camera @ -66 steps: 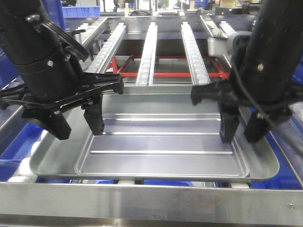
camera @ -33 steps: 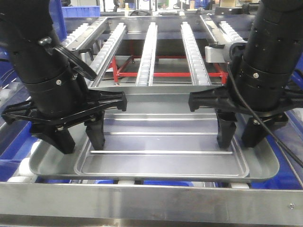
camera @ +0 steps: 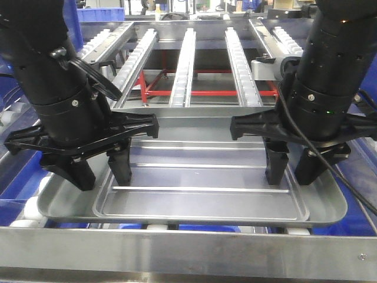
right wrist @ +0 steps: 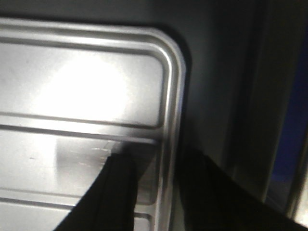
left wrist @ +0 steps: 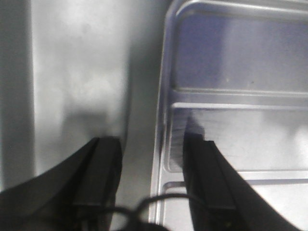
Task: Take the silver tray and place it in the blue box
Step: 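Close the left and right grippers on the tray's side rims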
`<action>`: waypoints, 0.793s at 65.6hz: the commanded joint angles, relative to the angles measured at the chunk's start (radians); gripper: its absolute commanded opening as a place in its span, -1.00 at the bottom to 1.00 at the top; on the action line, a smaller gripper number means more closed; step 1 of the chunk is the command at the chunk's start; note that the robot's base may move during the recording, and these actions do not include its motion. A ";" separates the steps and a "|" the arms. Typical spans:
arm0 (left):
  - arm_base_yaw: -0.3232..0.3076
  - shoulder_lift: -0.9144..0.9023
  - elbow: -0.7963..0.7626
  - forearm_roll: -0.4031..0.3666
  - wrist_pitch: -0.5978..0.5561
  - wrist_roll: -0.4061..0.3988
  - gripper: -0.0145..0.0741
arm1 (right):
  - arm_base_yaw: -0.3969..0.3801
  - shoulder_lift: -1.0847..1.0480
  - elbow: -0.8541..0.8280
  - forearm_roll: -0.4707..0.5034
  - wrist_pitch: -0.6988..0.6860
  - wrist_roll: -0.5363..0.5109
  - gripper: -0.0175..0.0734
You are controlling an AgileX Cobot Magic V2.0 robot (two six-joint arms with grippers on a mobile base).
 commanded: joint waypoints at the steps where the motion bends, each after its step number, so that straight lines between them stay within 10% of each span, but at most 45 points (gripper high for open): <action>1: 0.004 -0.028 -0.024 -0.003 -0.031 -0.010 -0.15 | -0.003 -0.021 -0.019 -0.005 -0.014 -0.009 0.18; 19: 0.004 -0.028 -0.024 -0.003 -0.029 -0.010 -0.18 | -0.003 -0.021 -0.019 -0.005 -0.015 -0.009 0.10; 38: 0.004 -0.028 -0.026 0.004 -0.042 -0.010 -0.93 | -0.003 -0.025 -0.021 0.004 -0.013 -0.009 -0.50; 52: -0.001 -0.073 -0.094 0.007 0.084 -0.010 -0.91 | 0.000 -0.100 -0.029 0.007 0.029 0.018 -0.51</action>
